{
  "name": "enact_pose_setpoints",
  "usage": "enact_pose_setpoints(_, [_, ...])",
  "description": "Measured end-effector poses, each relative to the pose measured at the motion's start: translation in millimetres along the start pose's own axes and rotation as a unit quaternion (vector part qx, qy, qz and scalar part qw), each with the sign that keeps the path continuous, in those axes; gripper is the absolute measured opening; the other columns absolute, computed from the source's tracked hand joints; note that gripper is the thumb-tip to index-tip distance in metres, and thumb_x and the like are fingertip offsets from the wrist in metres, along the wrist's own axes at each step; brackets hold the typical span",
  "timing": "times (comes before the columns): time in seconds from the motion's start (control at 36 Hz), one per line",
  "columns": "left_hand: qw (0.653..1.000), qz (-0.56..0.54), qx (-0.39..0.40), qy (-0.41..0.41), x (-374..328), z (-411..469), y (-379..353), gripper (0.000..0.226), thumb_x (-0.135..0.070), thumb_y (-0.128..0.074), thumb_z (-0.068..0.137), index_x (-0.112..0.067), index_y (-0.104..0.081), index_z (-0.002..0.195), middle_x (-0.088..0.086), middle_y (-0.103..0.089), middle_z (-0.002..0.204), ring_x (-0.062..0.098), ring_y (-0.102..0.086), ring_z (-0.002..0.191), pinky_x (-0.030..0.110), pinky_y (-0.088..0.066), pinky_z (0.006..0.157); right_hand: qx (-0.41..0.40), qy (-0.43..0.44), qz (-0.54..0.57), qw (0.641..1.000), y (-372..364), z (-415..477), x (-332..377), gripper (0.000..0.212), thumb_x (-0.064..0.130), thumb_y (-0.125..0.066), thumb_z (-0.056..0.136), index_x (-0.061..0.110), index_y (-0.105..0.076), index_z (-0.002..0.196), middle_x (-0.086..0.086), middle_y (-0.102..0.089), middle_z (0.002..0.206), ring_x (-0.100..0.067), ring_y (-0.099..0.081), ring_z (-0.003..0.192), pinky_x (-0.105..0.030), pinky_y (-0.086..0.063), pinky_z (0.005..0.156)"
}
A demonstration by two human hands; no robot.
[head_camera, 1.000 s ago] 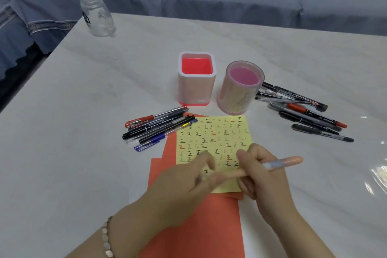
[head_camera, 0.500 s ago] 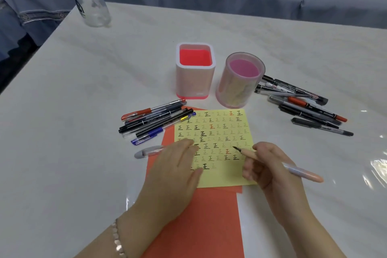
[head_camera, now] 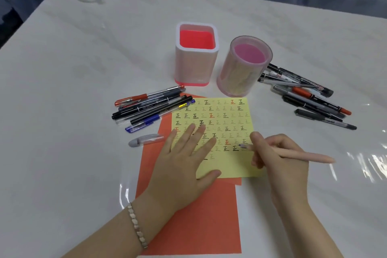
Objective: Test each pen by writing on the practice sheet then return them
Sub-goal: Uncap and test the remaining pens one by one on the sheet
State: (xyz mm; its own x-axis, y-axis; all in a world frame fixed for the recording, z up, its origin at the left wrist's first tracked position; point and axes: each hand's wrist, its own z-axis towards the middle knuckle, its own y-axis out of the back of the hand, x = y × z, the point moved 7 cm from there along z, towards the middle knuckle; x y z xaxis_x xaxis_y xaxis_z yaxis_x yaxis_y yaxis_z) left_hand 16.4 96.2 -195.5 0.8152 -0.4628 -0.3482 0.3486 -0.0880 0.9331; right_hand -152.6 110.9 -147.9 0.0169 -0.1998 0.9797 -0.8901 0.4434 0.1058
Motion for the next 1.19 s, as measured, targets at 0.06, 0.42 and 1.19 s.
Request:
enact_pose_setpoints(0.06, [1.000,0.000,-0.003,0.002,0.5,0.1,0.4,0.061,-0.061,-0.037,0.083,-0.028,-0.052,0.132,0.002,-0.041,0.145,0.020,-0.032,0.137,0.046,-0.018,0.108,-0.013,0.008,-0.007,1.000,-5.2,-1.5,-0.9,0.034,0.015,-0.072,0.077,0.004,-0.046,0.056,-0.003,-0.054,0.044,-0.008,-0.053,0.044,-0.012,-0.041,0.049])
enact_pose_setpoints(0.42, [0.999,-0.032,-0.014,0.022,1.2,0.9,2.9,0.061,-0.062,-0.041,0.078,-0.031,-0.054,0.129,-0.003,-0.040,0.146,0.015,-0.029,0.138,0.047,-0.015,0.110,-0.065,0.014,-0.070,0.995,-22.2,-5.5,-30.9,0.039,0.004,-0.063,0.075,0.016,-0.038,0.048,0.000,-0.043,0.050,-0.008,-0.045,0.052,-0.009,-0.034,0.048])
enact_pose_setpoints(1.19, [0.998,-0.042,-0.013,0.034,1.7,1.3,3.3,0.062,-0.062,-0.041,0.077,-0.032,-0.052,0.130,-0.004,-0.038,0.147,0.013,-0.026,0.139,0.046,-0.012,0.112,-0.062,0.066,-0.120,0.989,-24.3,-3.7,-31.1,0.039,0.005,-0.064,0.073,0.013,-0.035,0.048,0.007,-0.036,0.043,-0.005,-0.036,0.044,-0.009,-0.030,0.047])
